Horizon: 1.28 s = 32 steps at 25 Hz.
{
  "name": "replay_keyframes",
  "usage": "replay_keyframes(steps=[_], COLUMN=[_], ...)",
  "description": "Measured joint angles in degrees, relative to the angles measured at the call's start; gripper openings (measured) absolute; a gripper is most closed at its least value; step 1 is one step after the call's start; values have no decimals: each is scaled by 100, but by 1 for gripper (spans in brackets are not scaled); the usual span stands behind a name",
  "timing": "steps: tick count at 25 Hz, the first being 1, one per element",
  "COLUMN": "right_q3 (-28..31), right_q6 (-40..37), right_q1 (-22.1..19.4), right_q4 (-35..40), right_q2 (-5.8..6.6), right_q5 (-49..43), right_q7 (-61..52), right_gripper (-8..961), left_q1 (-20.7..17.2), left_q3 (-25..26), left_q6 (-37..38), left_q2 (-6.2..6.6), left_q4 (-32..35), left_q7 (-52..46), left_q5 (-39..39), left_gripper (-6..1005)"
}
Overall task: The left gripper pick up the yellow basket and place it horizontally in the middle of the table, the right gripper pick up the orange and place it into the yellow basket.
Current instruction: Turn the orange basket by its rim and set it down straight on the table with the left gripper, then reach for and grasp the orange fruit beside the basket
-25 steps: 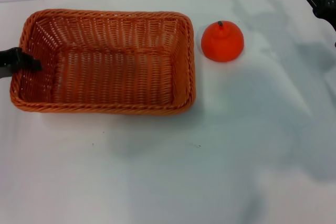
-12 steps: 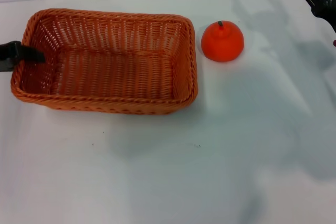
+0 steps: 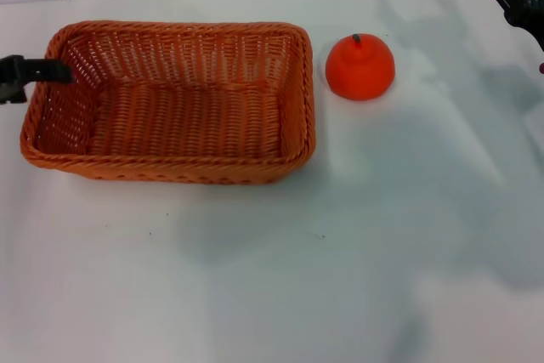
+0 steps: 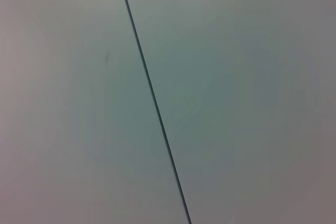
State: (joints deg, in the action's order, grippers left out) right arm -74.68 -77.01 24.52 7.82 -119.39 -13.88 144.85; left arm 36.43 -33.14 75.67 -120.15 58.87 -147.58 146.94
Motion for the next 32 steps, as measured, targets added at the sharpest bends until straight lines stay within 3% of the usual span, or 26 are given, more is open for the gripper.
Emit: replay_keyframes(steps=[6, 10, 15, 21, 27, 29, 32], right_q3=[-1, -3, -15, -121, -290, -292, -293], right_q6=[4, 19, 140, 435, 1060, 1176, 1316], right_q1=[0, 0, -6, -32, -4, 31, 125], right_q4=[0, 0, 0, -39, -25, -1, 4], right_q2=[-4, -5, -5, -5, -10, -10, -4], right_q5=[0, -5, -24, -35, -312, -501, -819], right_q7=[0, 0, 0, 5, -46, -50, -60], right_gripper=[855, 854, 852, 850, 847, 847, 846], left_q1=[-296, -527, -994, -1328, -1524, -1535, -1538], left_q3=[-4, 43, 4, 42, 219, 288, 302], left_q6=[-653, -1044, -1788, -2010, -1022, -588, -407], left_q2=[-247, -342, -379, -399, -394, -389, -377], left_q4=[623, 964, 1012, 316, -993, -1417, -1606], left_q7=[148, 421, 1467, 4119, 6913, 7597, 7886], left_q5=[-58, -659, -2510, -5253, -8027, -8625, -8815], left_gripper=[876, 922, 922, 922, 922, 922, 922])
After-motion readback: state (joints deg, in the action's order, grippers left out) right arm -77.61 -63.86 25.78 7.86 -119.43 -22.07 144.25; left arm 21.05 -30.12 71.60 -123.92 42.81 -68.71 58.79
